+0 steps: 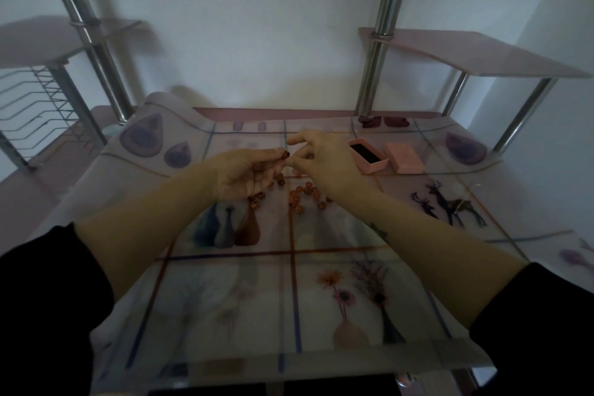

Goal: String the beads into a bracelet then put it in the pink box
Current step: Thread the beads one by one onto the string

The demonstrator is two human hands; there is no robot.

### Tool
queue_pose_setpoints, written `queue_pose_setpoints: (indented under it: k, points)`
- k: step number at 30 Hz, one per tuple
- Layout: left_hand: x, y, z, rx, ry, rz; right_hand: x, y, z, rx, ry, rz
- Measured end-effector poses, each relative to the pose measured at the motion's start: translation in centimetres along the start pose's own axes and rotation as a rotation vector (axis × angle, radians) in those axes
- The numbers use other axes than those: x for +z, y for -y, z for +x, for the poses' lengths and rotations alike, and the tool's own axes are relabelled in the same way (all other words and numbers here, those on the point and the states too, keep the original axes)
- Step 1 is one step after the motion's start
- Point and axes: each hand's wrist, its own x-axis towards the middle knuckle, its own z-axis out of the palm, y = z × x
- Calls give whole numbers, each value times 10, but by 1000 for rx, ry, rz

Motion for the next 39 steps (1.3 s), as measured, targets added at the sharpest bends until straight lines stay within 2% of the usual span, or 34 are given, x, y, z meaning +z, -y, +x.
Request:
queue_pose_setpoints:
  k: [8,14,21,26,32,36,39]
  points:
    - [0,-2,-2,28,28,24,-5,5,2,8,79,-59]
    - [6,-10,-7,208,-74,134,-12,-1,8,107,162,-88]
    - [13,-27,-15,282,-25,-10,-25,-17,16,199,238,-40]
    - [14,-35,-16,346,-96,121,-34,-20,27,245,256,13]
    - [11,-37,-15,357,-230,429,-36,-27,36,261,231,-63]
    - [9,-35,-18,249,-201,541,-31,-38,38,254,236,-194]
    - [13,-33,-19,242,-167,572,-26,-44,38,255,260,-227]
